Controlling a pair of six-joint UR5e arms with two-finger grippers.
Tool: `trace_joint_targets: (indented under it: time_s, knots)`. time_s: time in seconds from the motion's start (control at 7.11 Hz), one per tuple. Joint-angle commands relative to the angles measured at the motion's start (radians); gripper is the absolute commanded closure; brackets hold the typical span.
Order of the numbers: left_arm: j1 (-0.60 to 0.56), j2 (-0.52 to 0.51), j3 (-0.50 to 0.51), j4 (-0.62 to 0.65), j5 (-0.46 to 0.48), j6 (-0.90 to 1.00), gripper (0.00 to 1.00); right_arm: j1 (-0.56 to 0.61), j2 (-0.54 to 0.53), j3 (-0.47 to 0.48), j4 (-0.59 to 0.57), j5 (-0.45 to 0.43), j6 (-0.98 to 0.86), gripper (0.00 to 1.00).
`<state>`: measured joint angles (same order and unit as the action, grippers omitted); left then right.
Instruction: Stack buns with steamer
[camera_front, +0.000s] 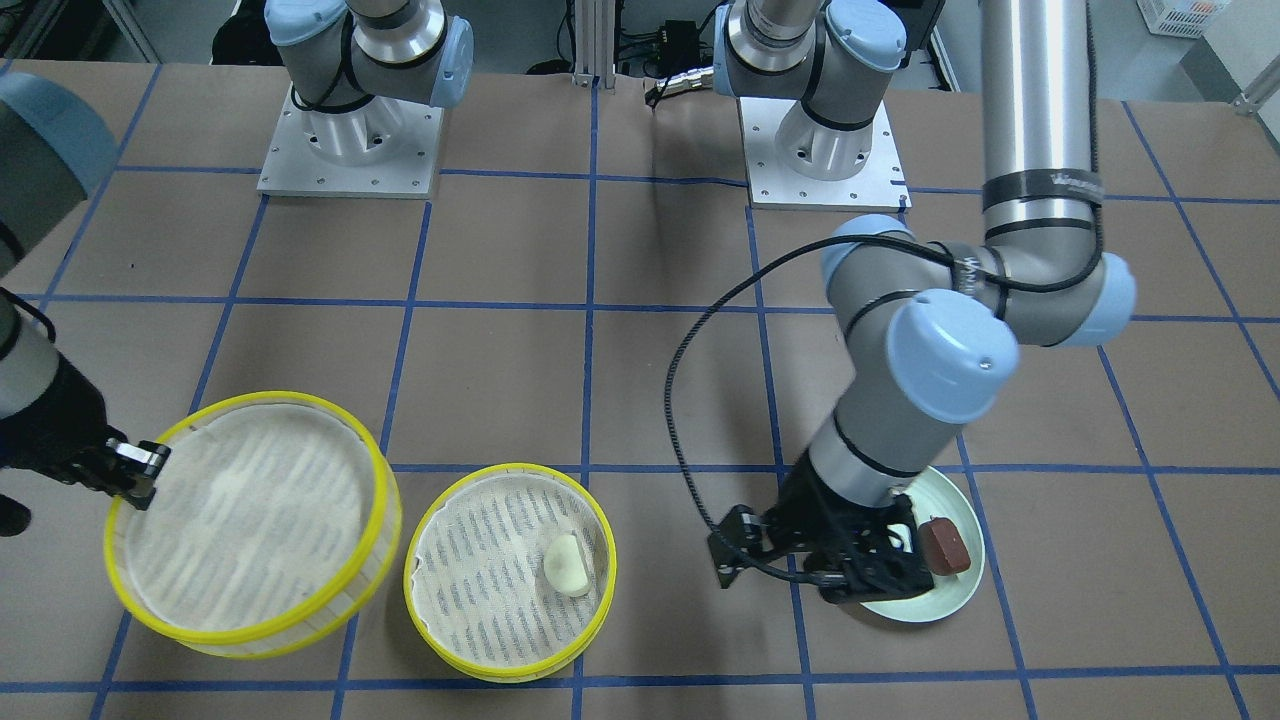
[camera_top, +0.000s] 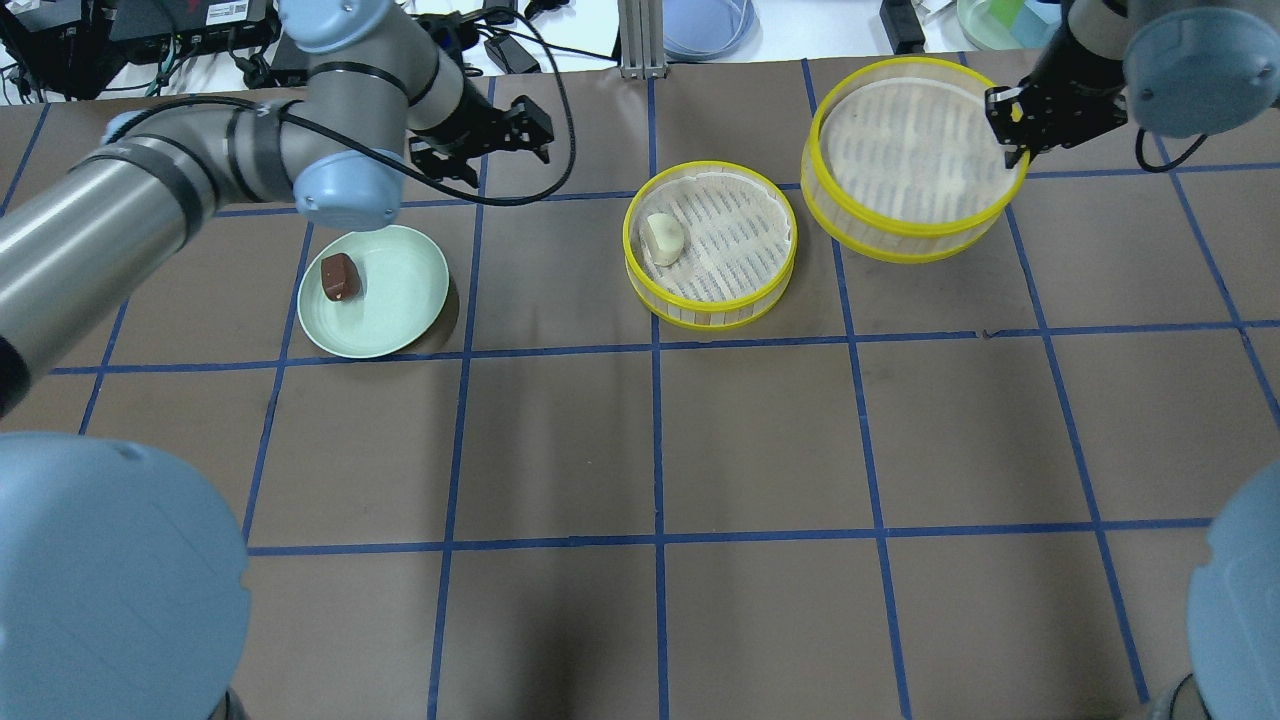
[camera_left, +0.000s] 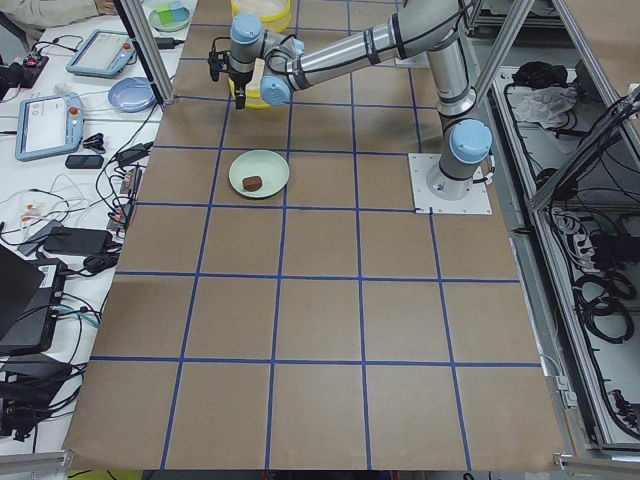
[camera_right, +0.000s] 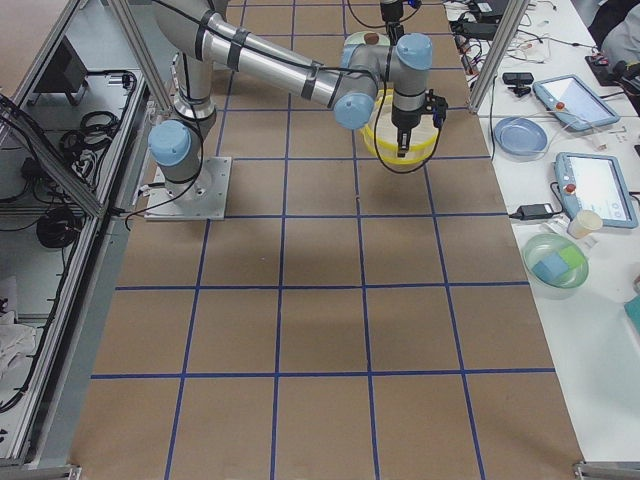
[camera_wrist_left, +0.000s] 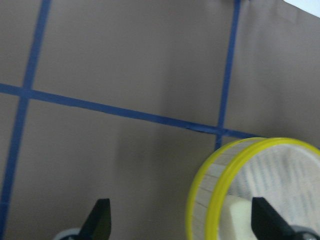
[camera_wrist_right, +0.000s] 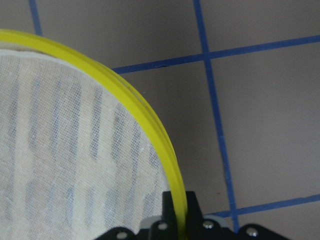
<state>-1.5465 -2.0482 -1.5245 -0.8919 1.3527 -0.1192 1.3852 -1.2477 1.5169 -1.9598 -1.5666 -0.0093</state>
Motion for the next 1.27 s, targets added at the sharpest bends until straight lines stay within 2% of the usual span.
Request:
trace_joint_targets:
  time_s: [0.0, 0.14, 0.28, 0.42, 0.84, 0.99, 1.13]
  knots:
    - [0.142, 0.025, -0.013, -0.093, 0.104, 0.224, 0.00, 0.162, 0.013, 0.012, -0.014, -0.001, 0.193, 1.00]
    - [0.164, 0.023, -0.019, -0.142, 0.249, 0.293, 0.00, 0.211, 0.040, 0.019, -0.034, 0.005, 0.228, 1.00]
    - [0.192, 0.019, -0.043, -0.198, 0.279, 0.302, 0.00, 0.251, 0.066, 0.028, -0.065, -0.001, 0.276, 1.00]
    - [0.221, 0.002, -0.092, -0.206, 0.264, 0.302, 0.00, 0.255, 0.088, 0.049, -0.091, -0.001, 0.288, 1.00]
    - [0.221, -0.052, -0.103, -0.156, 0.261, 0.267, 0.02, 0.255, 0.119, 0.060, -0.145, 0.000, 0.288, 1.00]
    - [0.221, -0.061, -0.103, -0.125, 0.187, 0.236, 0.06, 0.255, 0.119, 0.060, -0.152, 0.002, 0.292, 1.00]
    - [0.221, -0.076, -0.097, -0.116, 0.168, 0.221, 0.10, 0.255, 0.122, 0.060, -0.165, 0.005, 0.293, 1.00]
